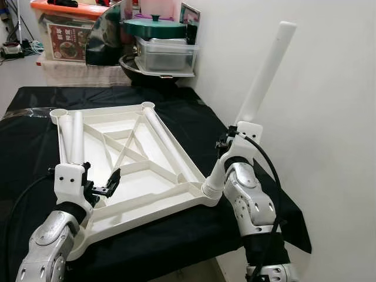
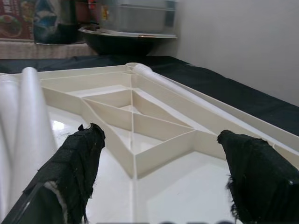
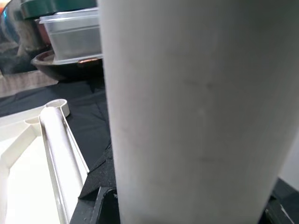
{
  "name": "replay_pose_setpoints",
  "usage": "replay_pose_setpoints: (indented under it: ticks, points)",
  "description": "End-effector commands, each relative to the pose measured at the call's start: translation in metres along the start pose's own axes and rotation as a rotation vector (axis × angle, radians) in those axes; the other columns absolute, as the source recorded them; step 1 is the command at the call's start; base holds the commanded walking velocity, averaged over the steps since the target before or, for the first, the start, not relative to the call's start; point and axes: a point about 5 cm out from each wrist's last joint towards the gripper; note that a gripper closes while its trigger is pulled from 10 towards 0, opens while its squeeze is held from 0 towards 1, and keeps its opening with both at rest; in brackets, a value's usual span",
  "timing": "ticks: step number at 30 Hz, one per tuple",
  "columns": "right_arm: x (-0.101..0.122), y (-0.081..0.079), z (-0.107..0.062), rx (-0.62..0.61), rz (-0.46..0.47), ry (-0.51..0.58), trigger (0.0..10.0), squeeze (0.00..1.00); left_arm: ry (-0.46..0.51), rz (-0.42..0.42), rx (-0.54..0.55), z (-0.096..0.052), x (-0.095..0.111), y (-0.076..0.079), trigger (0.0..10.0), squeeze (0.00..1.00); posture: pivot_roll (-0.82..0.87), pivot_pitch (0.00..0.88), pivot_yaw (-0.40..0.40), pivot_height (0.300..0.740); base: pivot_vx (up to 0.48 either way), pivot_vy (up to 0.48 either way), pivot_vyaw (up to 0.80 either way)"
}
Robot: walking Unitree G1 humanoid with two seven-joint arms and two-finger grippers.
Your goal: Building children table
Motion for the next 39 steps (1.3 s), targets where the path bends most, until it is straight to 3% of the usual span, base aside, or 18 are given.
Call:
replay_pose_setpoints:
  ticks: [1,8,18,21,22,23,25,27,30,39]
  points:
    - [-0.048,0.01,0.0,-0.018,0.056,-0.267,10.0,0.0,-0.015,0.006,-0.012,0.002,-0.002,0.002,10.0,0.0,0.12,0.0,-0.13,0.74,0.0,0.0,0.0]
    - [-0.024,0.004,0.006,0.095,0.233,-0.261,10.0,0.0,-0.019,0.01,-0.023,0.002,-0.002,0.002,10.0,0.0,0.11,0.0,-0.123,0.74,0.0,0.0,0.0]
    - [-0.001,0.008,0.015,0.14,0.243,-0.214,10.0,0.0,-0.015,0.05,-0.098,0.005,0.004,0.011,10.0,0.0,0.1,0.0,-0.116,0.74,0.0,0.0,0.0]
    - [0.033,0.002,0.02,0.22,0.222,-0.111,10.0,0.0,0.024,0.044,-0.224,0.01,0.019,0.025,10.0,0.0,0.09,0.0,-0.109,0.74,0.0,0.0,0.0]
    - [0.033,0.002,0.02,0.22,0.222,-0.111,10.0,0.0,0.024,0.044,-0.224,0.01,0.019,0.025,10.0,0.0,0.09,0.0,-0.109,0.74,0.0,0.0,0.0]
    - [0.056,-0.004,0.021,0.279,0.225,-0.052,10.0,0.0,0.05,0.041,-0.307,0.013,0.03,0.033,10.0,0.0,0.08,0.0,-0.102,0.74,0.0,0.0,0.0]
    - [0.056,-0.004,0.021,0.279,0.225,-0.052,10.0,0.0,0.05,0.041,-0.307,0.013,0.03,0.033,10.0,0.0,0.08,0.0,-0.102,0.74,0.0,0.0,0.0]
    - [0.083,-0.01,0.019,0.361,0.25,0.038,10.0,0.0,0.065,0.052,-0.383,0.013,0.039,0.038,10.0,0.0,0.08,0.0,-0.094,0.74,0.0,0.0,0.0]
    - [0.113,-0.02,0.01,0.519,0.272,0.18,10.0,0.0,0.061,0.068,-0.434,0.013,0.046,0.035,10.0,0.0,0.08,0.0,-0.09,0.74,0.0,0.0,0.0]
    - [0.123,-0.022,0.005,0.659,0.235,0.216,10.0,0.0,0.045,0.088,-0.419,0.007,0.05,0.019,10.0,0.0,0.09,0.0,-0.091,0.74,0.0,0.0,0.0]
Point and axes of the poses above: a point about 5 cm out from each wrist's last joint towards the gripper, its own z axis pointing out of the wrist towards the gripper, its own x axis along the axis of the wrist's last joint, y = z × x, and after that the axes turned 6 degrees about -z, right-handed
